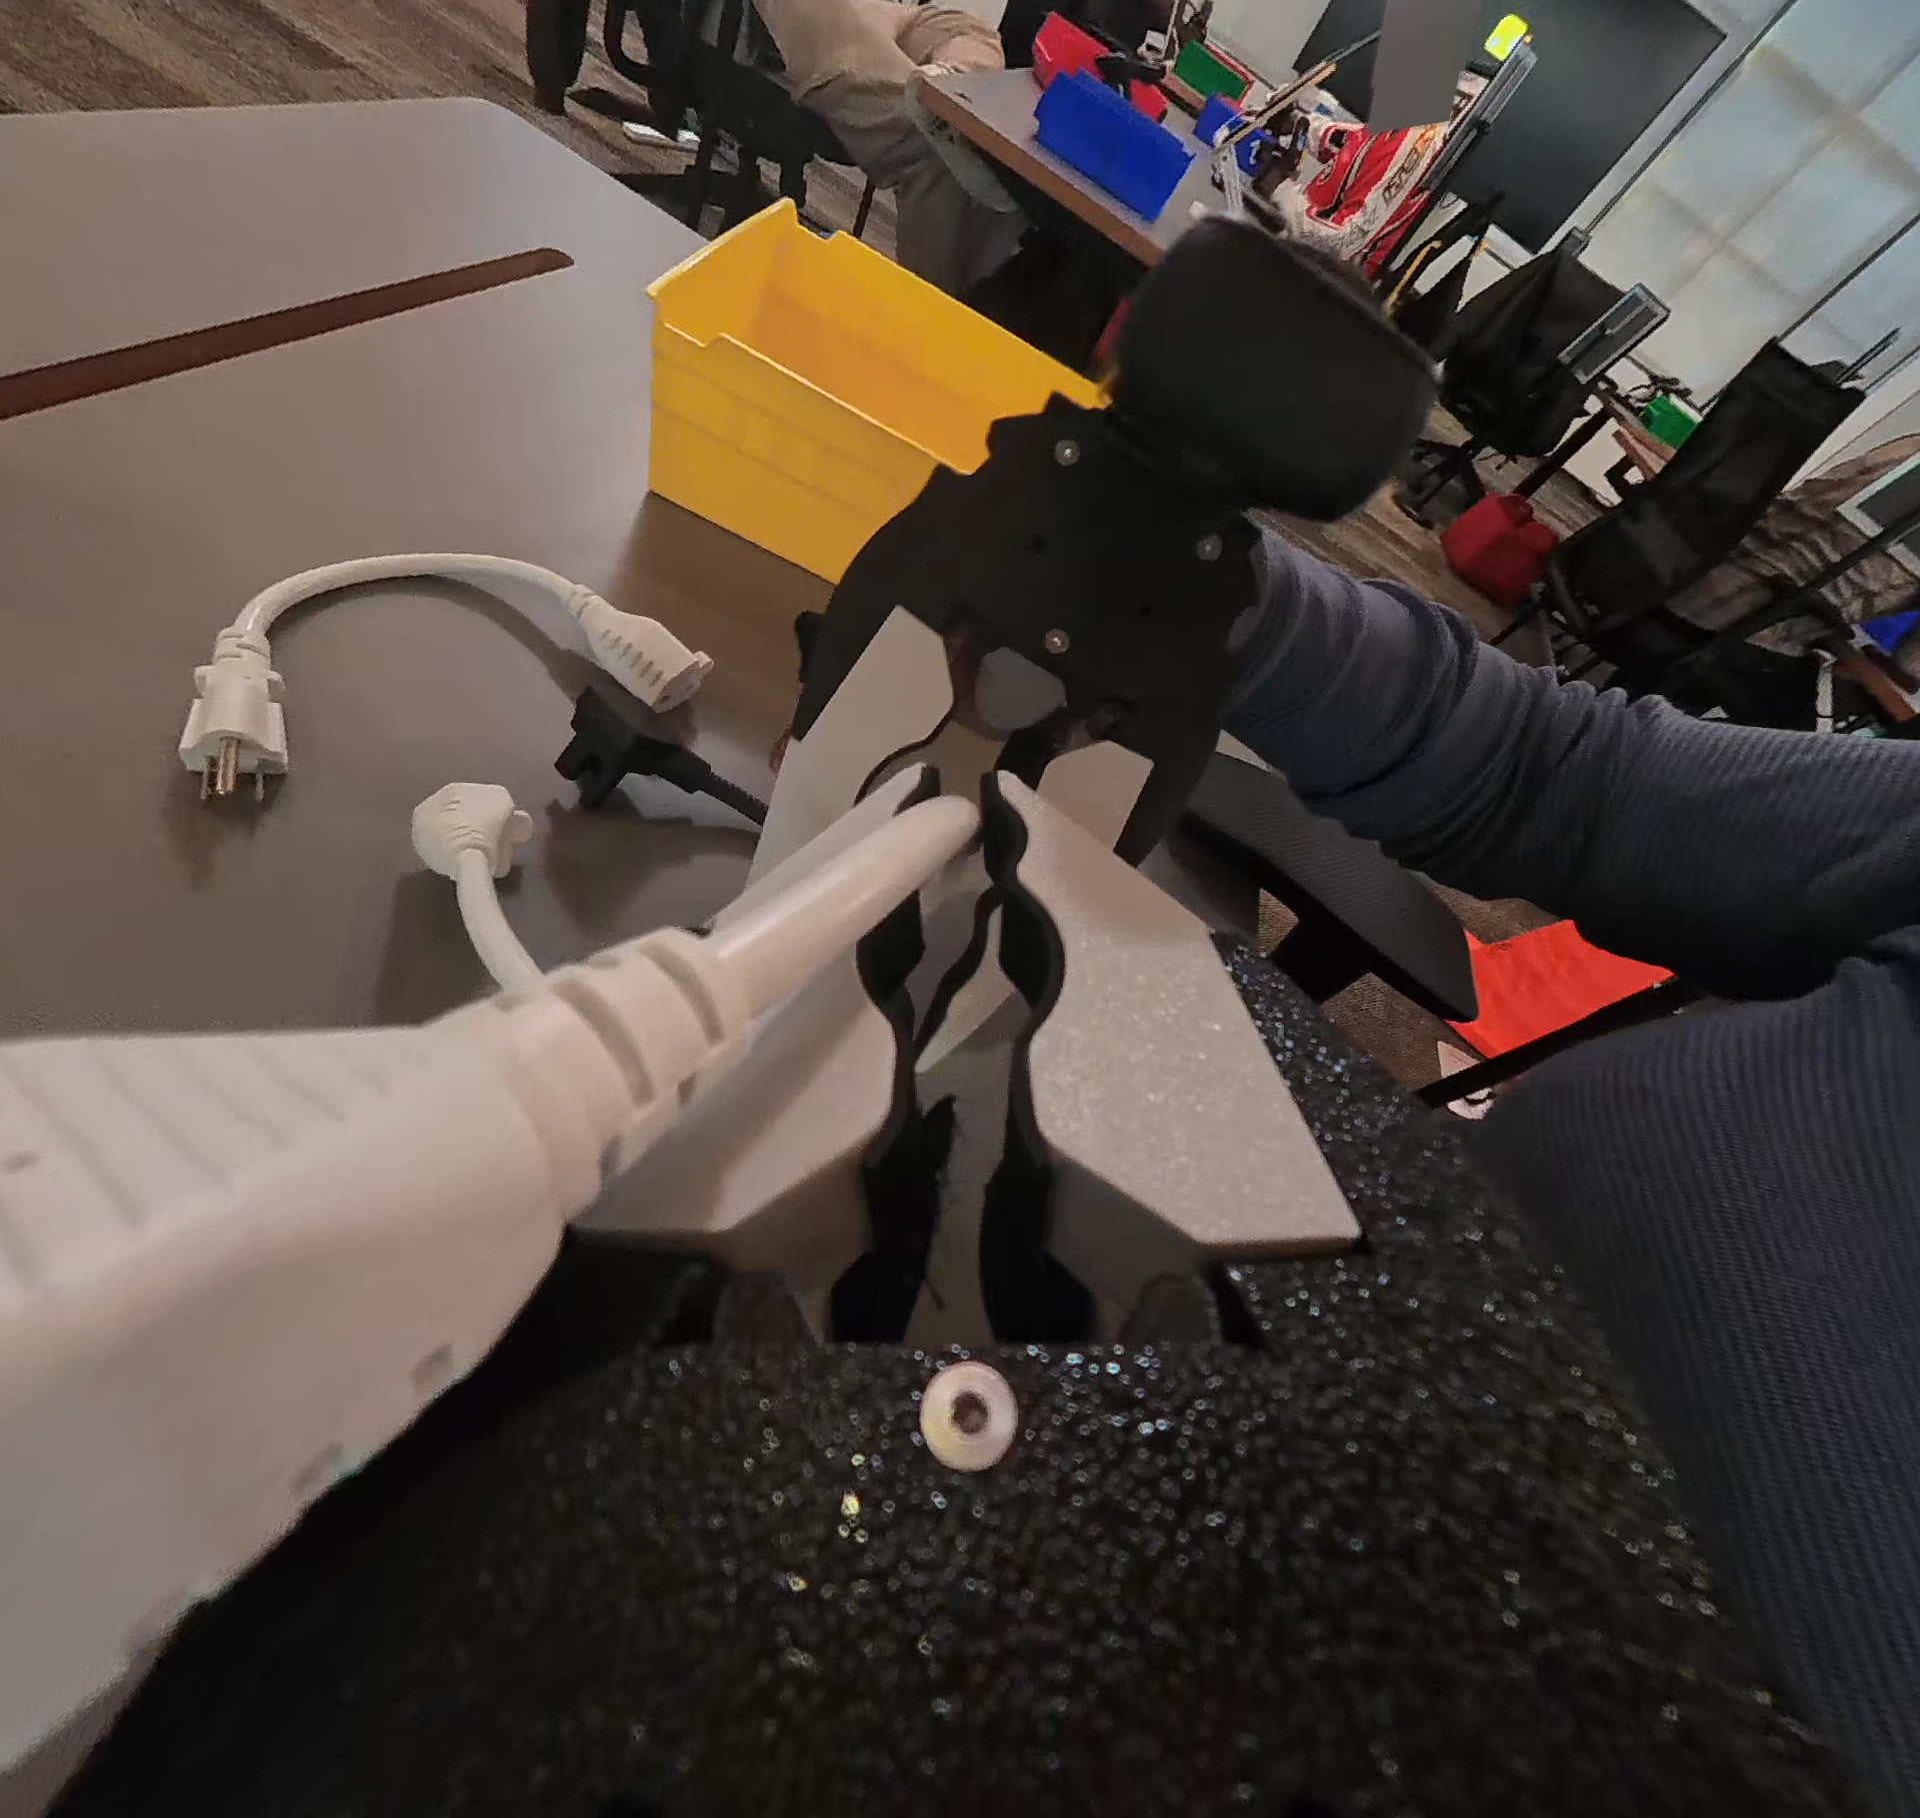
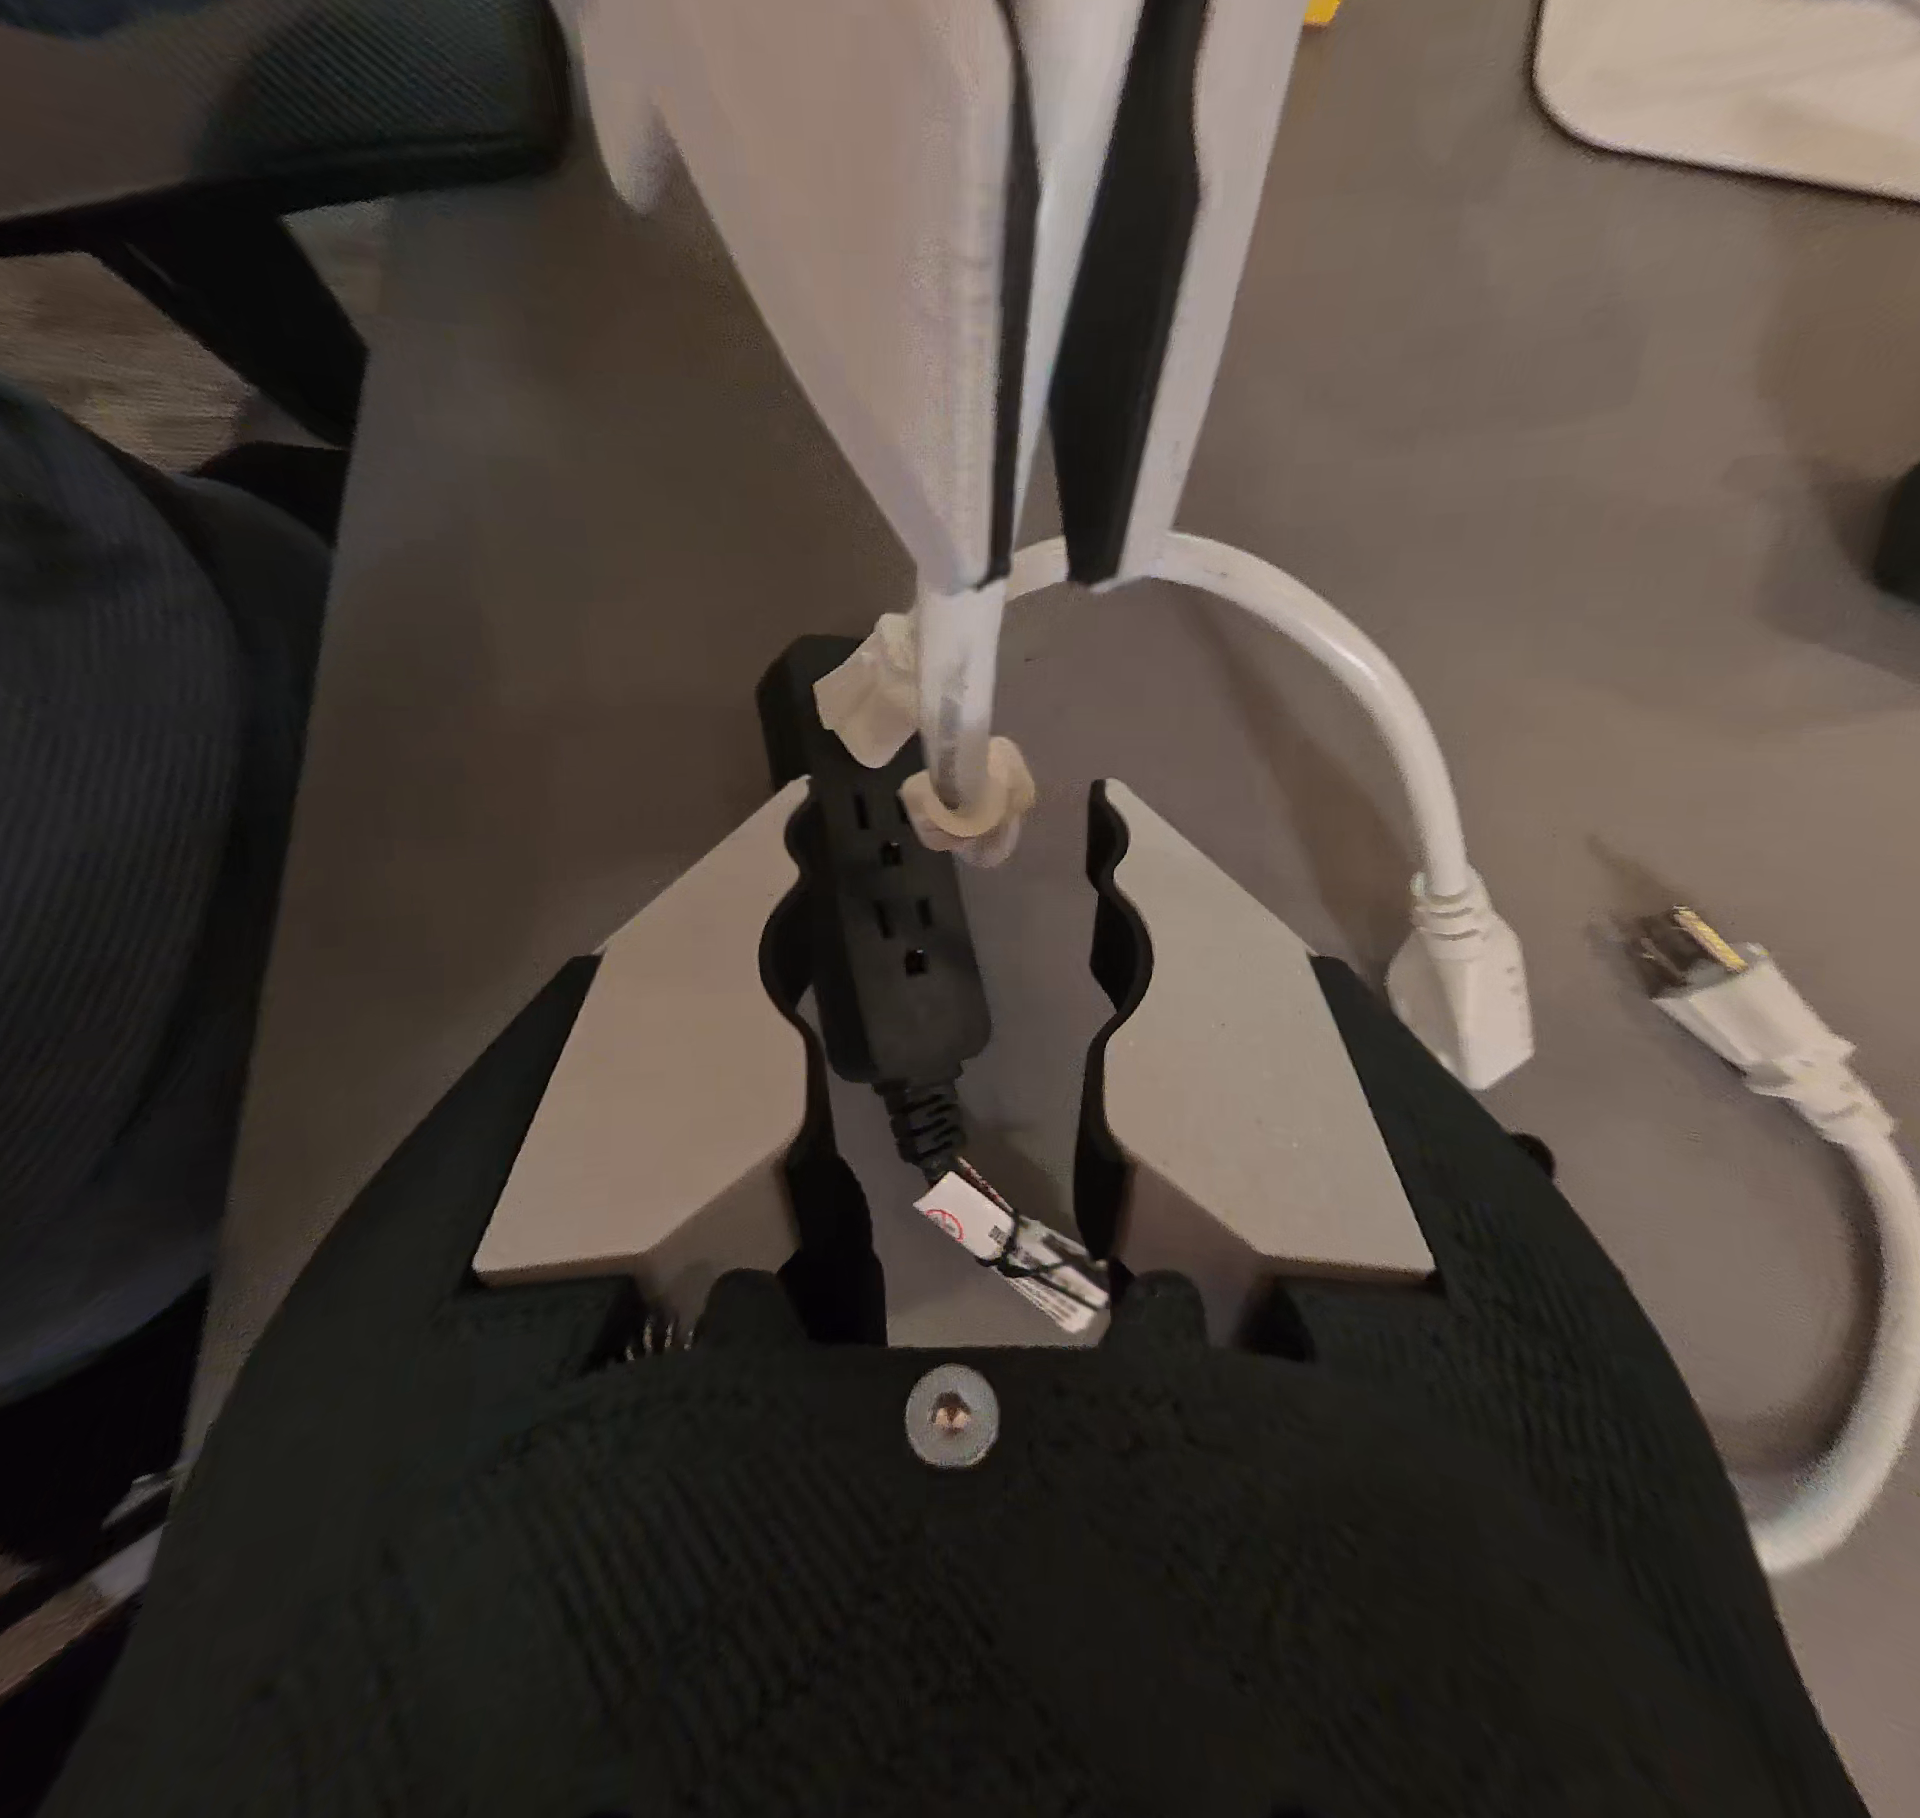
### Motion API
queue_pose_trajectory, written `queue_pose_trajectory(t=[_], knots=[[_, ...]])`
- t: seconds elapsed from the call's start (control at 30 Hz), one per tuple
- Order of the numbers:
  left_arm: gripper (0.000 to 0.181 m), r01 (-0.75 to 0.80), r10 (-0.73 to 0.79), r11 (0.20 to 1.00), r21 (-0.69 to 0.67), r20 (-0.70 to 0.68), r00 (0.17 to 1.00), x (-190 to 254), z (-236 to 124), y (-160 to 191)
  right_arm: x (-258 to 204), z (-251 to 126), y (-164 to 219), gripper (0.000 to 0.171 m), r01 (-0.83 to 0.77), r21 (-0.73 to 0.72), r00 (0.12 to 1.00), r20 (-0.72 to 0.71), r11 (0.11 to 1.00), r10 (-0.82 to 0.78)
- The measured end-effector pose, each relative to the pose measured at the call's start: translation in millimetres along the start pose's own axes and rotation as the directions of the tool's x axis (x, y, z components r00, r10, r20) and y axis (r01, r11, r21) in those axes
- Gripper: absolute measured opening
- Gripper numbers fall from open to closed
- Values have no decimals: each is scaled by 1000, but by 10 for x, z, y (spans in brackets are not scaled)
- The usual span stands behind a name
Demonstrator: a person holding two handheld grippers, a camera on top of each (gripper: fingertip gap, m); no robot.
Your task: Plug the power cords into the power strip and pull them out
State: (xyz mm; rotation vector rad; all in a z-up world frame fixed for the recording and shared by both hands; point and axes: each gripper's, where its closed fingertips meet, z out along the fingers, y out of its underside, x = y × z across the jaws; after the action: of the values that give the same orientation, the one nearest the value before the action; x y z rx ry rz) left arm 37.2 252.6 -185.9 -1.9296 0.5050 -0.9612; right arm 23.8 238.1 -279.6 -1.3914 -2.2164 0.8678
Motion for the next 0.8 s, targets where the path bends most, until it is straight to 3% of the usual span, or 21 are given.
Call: queue_pose_trajectory(t=[0.3, 0.47, 0.63, 0.67, 0.7, 0.8], knots=[[4, -67, 65, 994, -90, -28, 997, 129, 94, 68, -67, 91, 77, 32, 221, -152, 971, -55, 963, -232], [6, -169, 173, 971, -170, 12, 985, 190, 179, 101, -89, 128, 48, 28, 250, -156, 965, -45, 956, -260], [5, -378, 445, 838, -395, 92, 891, 282, 314, -42, 11, 82, -261, 25, 267, 55, 947, -198, 962, -252], [6, -404, 490, 802, -439, 99, 866, 315, 339, -90, 10, 25, -359, 83, 251, 139, 950, -223, 958, -217], [8, -431, 531, 773, -466, 103, 841, 360, 373, -153, 7, -43, -444, 84, 236, 216, 952, -245, 948, -181], [27, -538, 652, 692, -482, 95, 753, 562, 464, -375, -56, -244, -631, 62, 208, 410, 957, -275, 888, -97]])
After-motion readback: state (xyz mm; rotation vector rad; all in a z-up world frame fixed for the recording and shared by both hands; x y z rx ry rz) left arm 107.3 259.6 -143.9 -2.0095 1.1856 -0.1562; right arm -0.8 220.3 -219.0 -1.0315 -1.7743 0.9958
